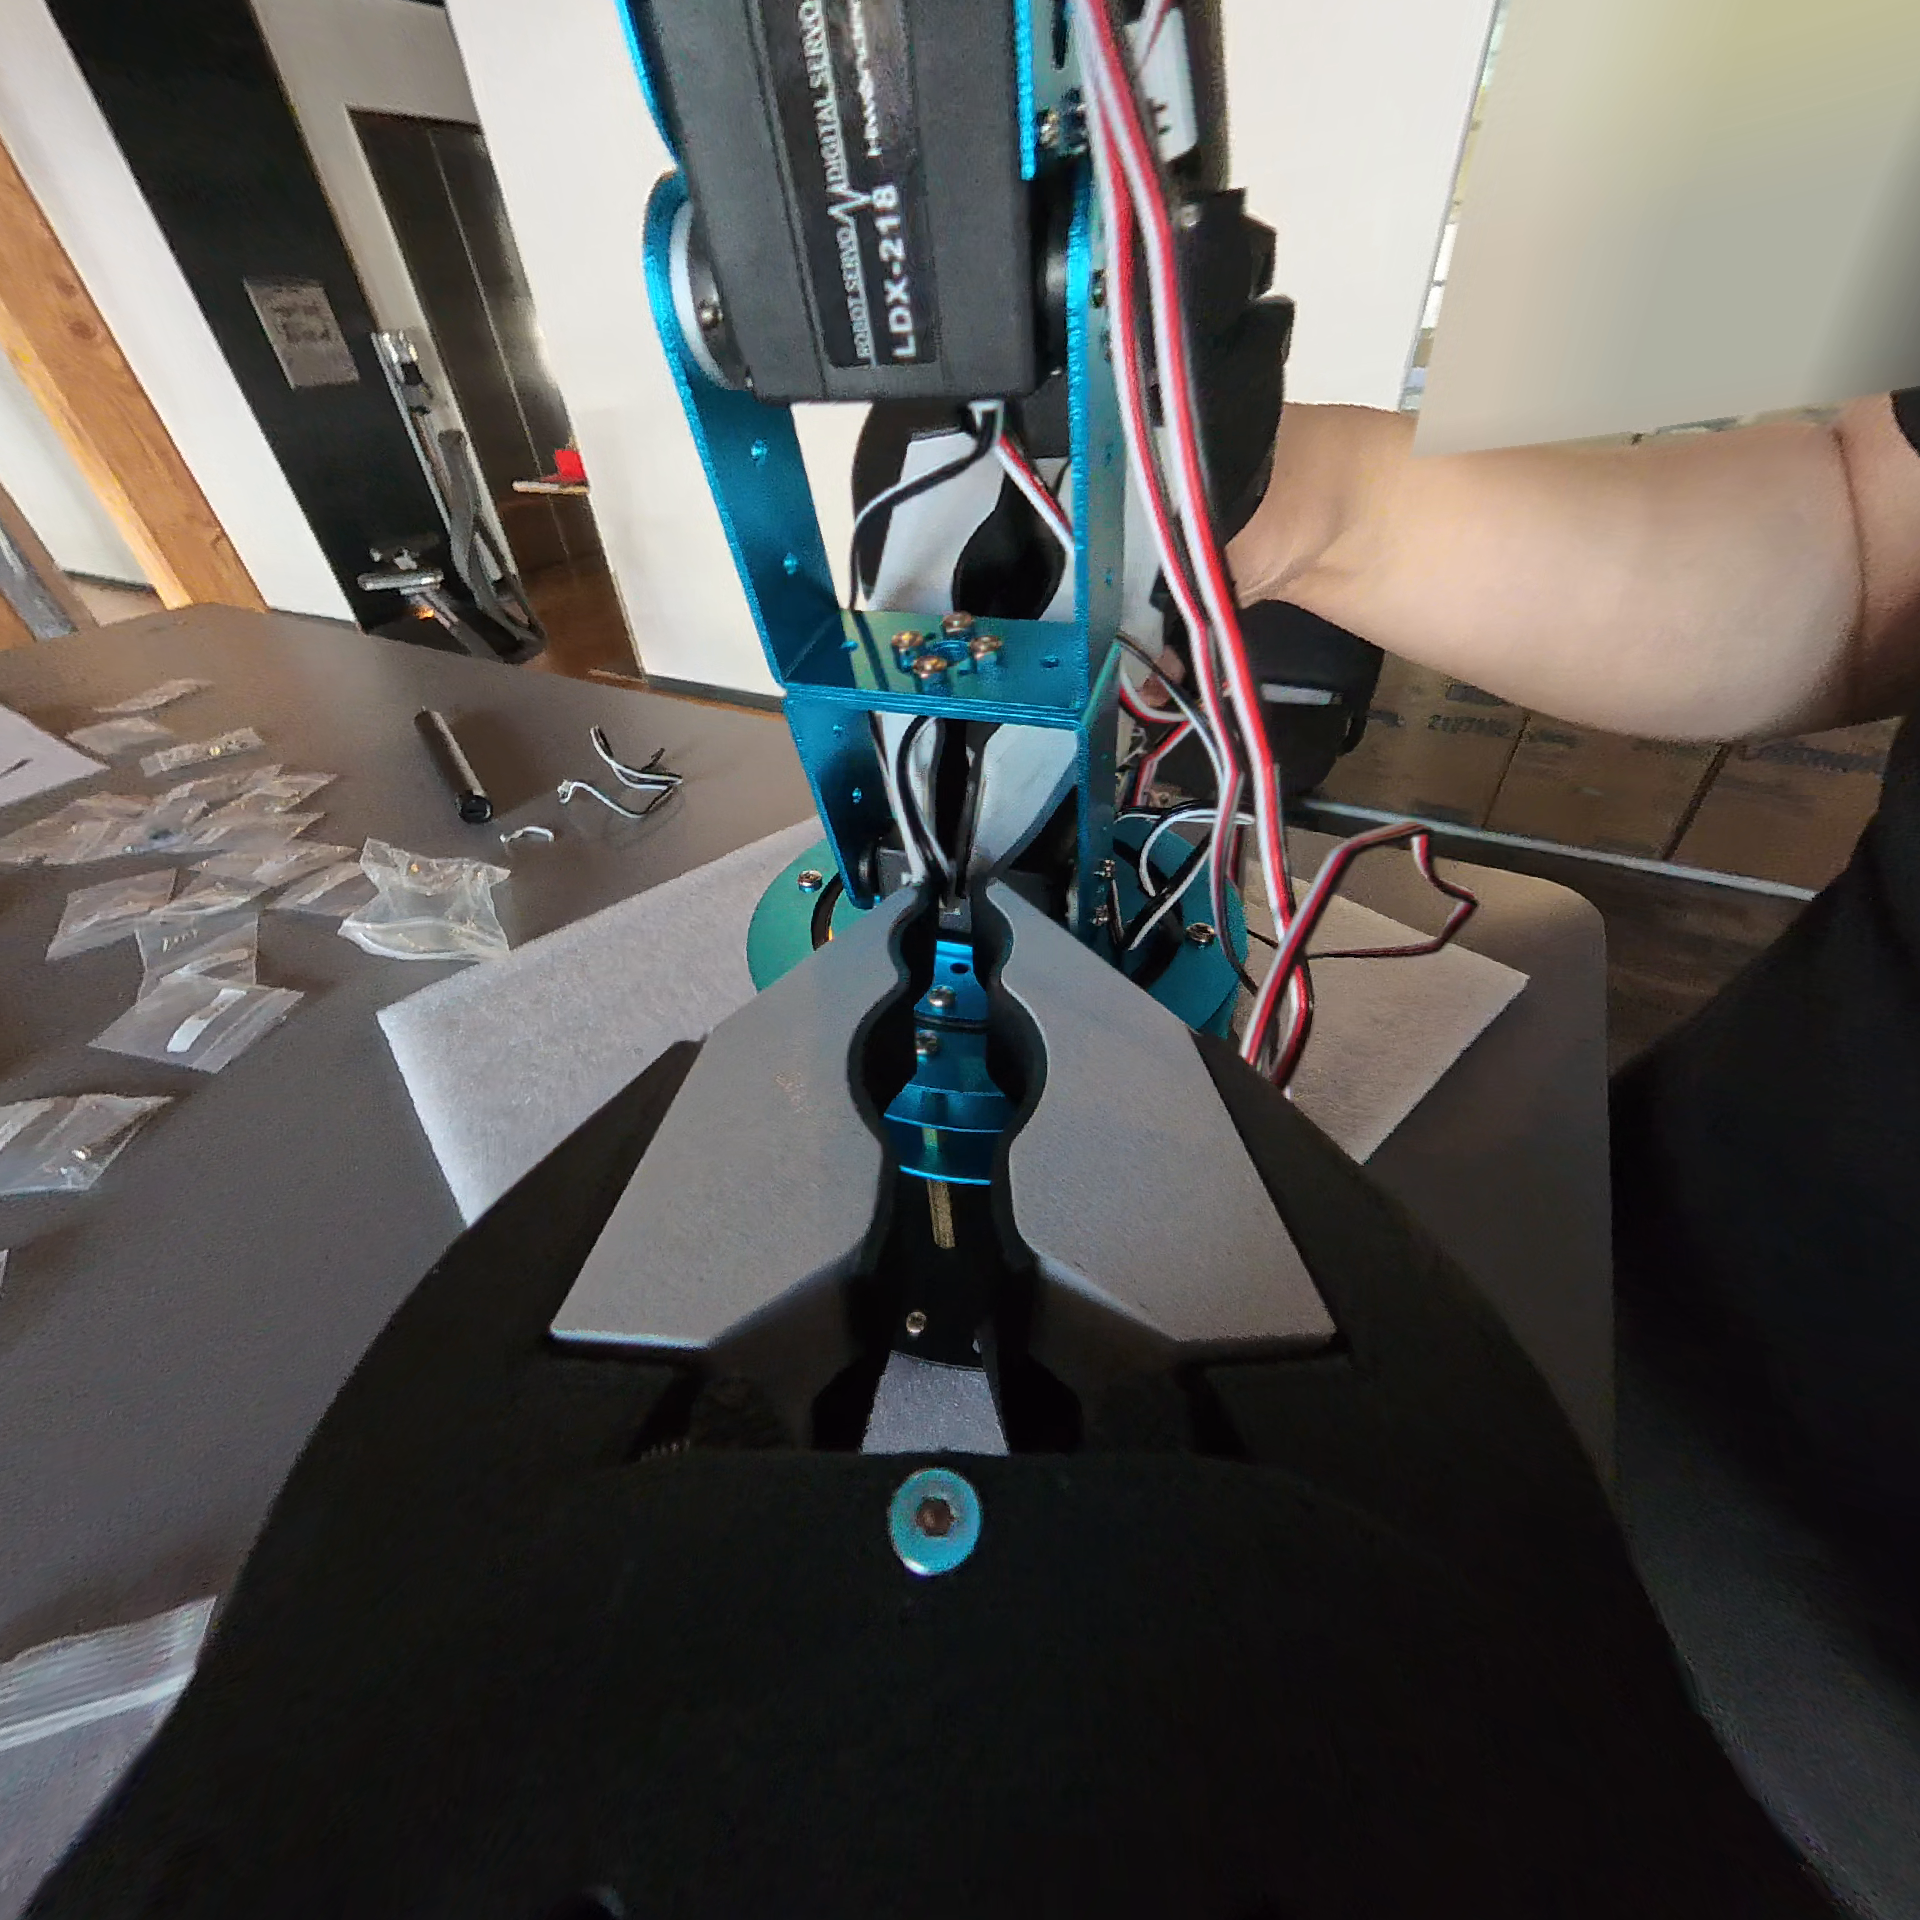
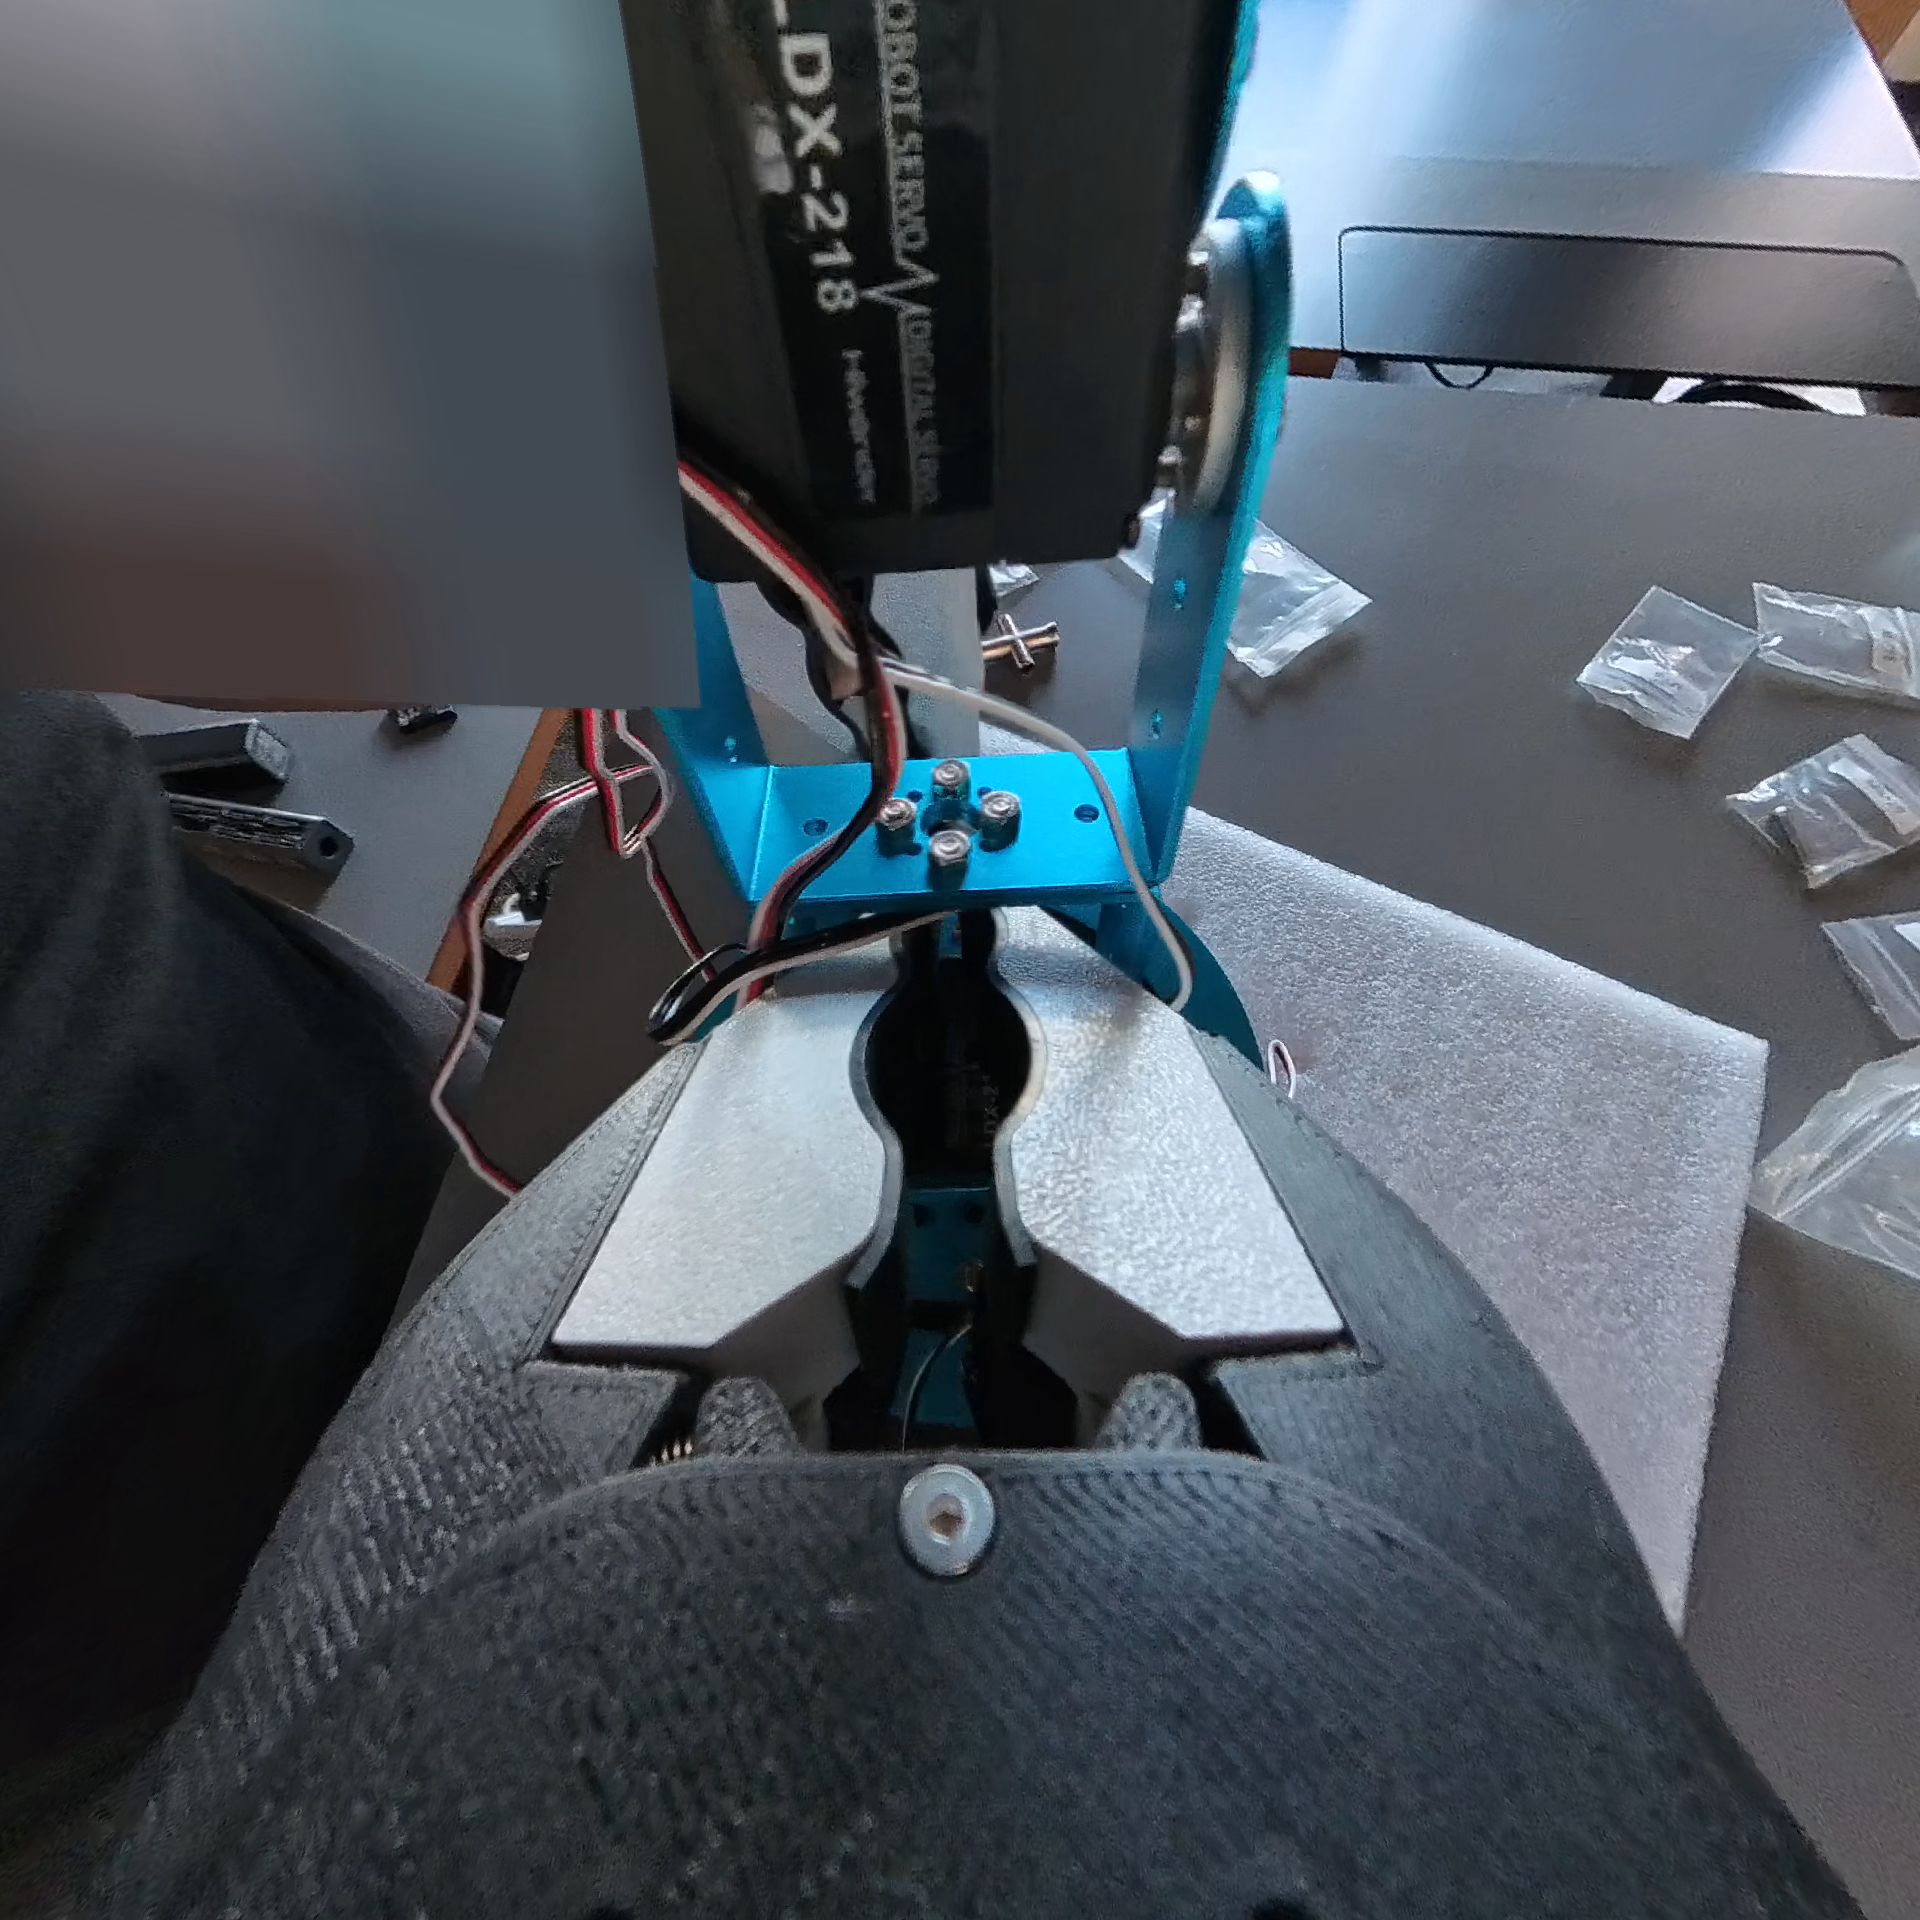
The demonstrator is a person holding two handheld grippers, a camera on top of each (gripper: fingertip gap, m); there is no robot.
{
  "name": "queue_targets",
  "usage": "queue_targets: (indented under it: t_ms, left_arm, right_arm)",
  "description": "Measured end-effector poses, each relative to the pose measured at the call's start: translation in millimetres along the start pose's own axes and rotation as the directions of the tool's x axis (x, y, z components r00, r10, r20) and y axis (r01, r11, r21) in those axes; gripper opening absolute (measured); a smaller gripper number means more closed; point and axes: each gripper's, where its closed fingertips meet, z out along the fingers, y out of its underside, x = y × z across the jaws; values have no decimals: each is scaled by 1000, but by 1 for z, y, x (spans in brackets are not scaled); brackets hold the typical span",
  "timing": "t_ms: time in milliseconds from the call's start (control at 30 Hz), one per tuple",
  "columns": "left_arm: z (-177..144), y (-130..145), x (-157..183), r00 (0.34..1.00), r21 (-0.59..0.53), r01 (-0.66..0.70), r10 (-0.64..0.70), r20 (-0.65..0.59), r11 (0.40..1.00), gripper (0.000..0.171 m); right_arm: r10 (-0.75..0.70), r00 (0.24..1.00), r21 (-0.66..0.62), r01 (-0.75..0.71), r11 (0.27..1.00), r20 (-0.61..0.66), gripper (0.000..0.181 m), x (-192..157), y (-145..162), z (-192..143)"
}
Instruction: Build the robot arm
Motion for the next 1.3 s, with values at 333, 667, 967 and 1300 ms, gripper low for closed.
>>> queue_targets:
  t_ms: [333, 667, 967, 1300]
  left_arm:
    - [-1, -6, -4, 997, 87, 74, -72, -29, 993, 0]
    - [-4, -15, -1, 992, 179, 129, -125, -30, 975, 0]
    - [-2, -10, -4, 995, 153, 102, -103, -2, 983, 0]
    - [-1, -2, -3, 996, -30, -78, 77, -42, 997, 12]
  right_arm:
    - [9, 1000, 38, -9, 999, 14, 6, 1, -3, 0]
    - [57, 996, 100, -63, 993, 62, 3, -3, -6, -5]
    - [141, 985, 167, -156, 974, 96, 1, 1, -7, -8]
    - [46, 998, 67, -48, 997, 33, 2, 2, 0, -4]
